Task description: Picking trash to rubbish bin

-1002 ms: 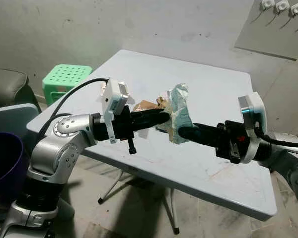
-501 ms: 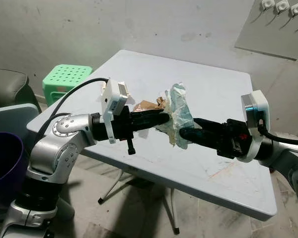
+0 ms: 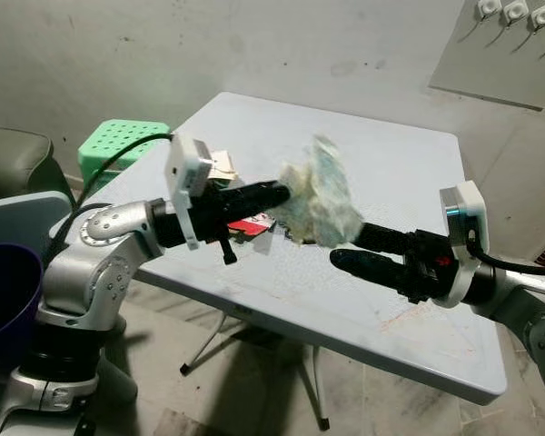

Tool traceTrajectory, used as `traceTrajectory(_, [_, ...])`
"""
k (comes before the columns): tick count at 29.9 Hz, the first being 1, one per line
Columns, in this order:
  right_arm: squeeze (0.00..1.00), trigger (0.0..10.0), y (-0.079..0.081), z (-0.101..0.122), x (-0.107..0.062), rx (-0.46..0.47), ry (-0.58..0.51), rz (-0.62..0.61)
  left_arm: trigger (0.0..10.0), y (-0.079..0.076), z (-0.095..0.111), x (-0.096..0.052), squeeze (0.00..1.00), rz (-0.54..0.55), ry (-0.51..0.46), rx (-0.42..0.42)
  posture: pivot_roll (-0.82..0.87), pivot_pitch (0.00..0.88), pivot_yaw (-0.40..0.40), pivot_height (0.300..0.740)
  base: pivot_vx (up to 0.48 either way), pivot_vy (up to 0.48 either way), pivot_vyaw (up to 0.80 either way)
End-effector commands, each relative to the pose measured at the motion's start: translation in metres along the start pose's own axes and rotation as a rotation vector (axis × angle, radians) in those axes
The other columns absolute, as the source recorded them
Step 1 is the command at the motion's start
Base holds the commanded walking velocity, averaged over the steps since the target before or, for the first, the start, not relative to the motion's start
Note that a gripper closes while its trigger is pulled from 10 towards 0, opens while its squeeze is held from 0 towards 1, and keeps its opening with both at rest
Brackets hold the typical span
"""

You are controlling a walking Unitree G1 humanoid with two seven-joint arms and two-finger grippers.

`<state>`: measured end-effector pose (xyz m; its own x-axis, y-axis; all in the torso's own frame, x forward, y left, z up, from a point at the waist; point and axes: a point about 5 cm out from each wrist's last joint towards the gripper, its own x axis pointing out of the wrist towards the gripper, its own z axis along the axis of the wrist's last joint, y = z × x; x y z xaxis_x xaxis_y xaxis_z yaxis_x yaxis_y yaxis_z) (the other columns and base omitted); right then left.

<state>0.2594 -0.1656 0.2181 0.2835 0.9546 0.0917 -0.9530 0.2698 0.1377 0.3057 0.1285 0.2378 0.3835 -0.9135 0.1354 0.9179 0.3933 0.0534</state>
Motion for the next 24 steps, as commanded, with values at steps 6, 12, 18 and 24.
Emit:
traceTrajectory(6, [0.00, 10.0, -0.009, 0.002, 0.000, -0.040, -0.052, -0.122, 0.0, 0.002, 0.000, -0.005, 0.00, 0.089, -0.038, -0.001, 0.02, 0.000, -0.035, 0.740, 0.000, 0.000, 0.00])
traceTrajectory(12, [0.00, 10.0, -0.036, -0.001, 0.002, -0.080, -0.166, -0.471, 10.0, 0.009, -0.015, -0.006, 0.00, 0.332, -0.088, -0.030, 0.02, 0.000, -0.037, 0.740, 0.000, 0.000, 0.00])
traceTrajectory(18, [0.00, 10.0, -0.052, -0.005, -0.003, -0.078, -0.209, -0.671, 10.0, 0.011, -0.026, 0.001, 0.00, 0.471, -0.095, -0.037, 0.03, 0.000, -0.035, 0.740, 0.000, 0.000, 0.00])
traceTrajectory(24, [0.00, 10.0, -0.065, -0.014, -0.003, -0.140, -0.213, -0.897, 10.0, 0.031, -0.037, 0.004, 0.00, 0.749, -0.042, 0.015, 0.03, 0.000, -0.030, 0.740, 0.000, 0.000, 0.00])
